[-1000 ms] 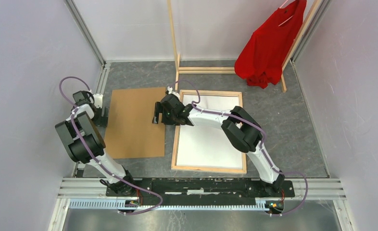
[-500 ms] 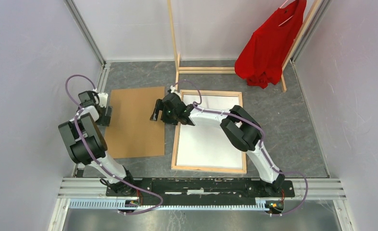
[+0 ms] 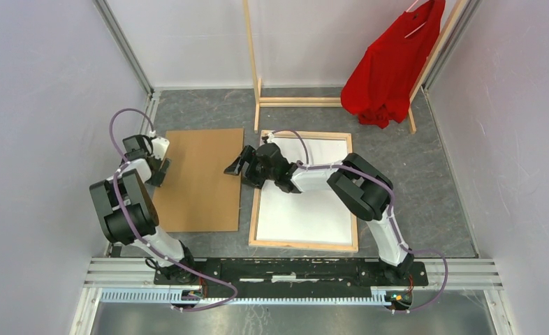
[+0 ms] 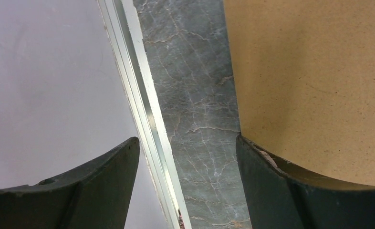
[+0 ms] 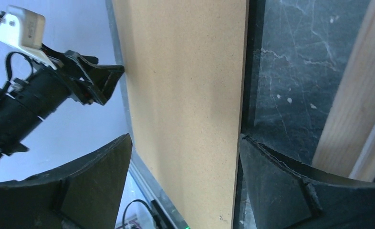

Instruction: Put the photo into the frame

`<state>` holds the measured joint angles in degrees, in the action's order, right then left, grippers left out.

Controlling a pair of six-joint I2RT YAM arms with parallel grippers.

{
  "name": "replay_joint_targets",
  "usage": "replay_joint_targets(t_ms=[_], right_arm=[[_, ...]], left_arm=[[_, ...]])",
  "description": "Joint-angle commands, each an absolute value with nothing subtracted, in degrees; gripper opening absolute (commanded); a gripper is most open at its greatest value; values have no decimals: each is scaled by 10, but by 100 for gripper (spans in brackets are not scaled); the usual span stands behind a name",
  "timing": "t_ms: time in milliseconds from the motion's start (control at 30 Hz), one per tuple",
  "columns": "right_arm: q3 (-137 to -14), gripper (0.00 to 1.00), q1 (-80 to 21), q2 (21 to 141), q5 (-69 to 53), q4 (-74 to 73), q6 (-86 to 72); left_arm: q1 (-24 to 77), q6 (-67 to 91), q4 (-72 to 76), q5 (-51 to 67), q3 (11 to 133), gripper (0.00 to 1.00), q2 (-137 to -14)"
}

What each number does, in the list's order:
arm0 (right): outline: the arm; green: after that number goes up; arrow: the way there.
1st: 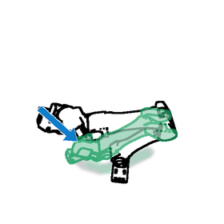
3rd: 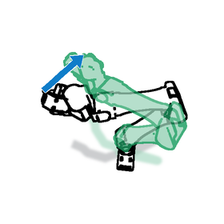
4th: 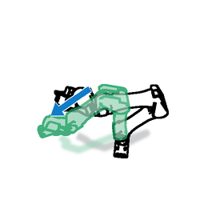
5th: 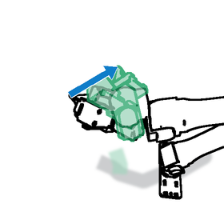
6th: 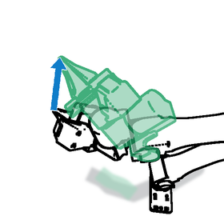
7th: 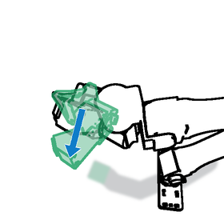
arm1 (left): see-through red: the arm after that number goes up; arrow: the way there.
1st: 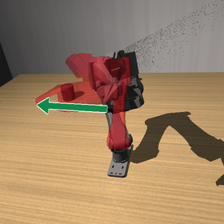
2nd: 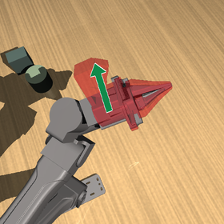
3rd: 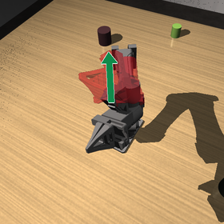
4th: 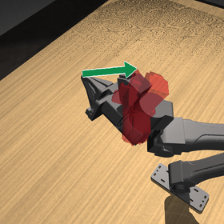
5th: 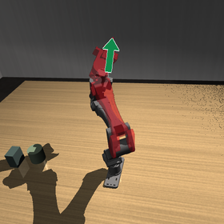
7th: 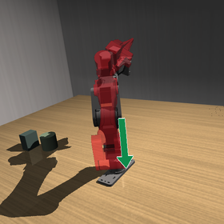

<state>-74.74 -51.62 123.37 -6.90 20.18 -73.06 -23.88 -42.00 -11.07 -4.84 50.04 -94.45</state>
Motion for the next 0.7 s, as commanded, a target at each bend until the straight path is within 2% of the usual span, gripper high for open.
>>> replay_joint_targets(t_ms=[0, 333, 667], right_arm=[[-732, 87, -532, 1187, -136, 398, -822], [-638, 85, -534, 1125, -128, 488, -871], [-523, 85, -530, 1042, -100, 473, -881]], left_arm=[[-190, -441, -258, 64, 436, 82, -958], [-165, -439, -263, 67, 431, 80, -961], [-100, -433, -231, 2, 406, 74, -923]])
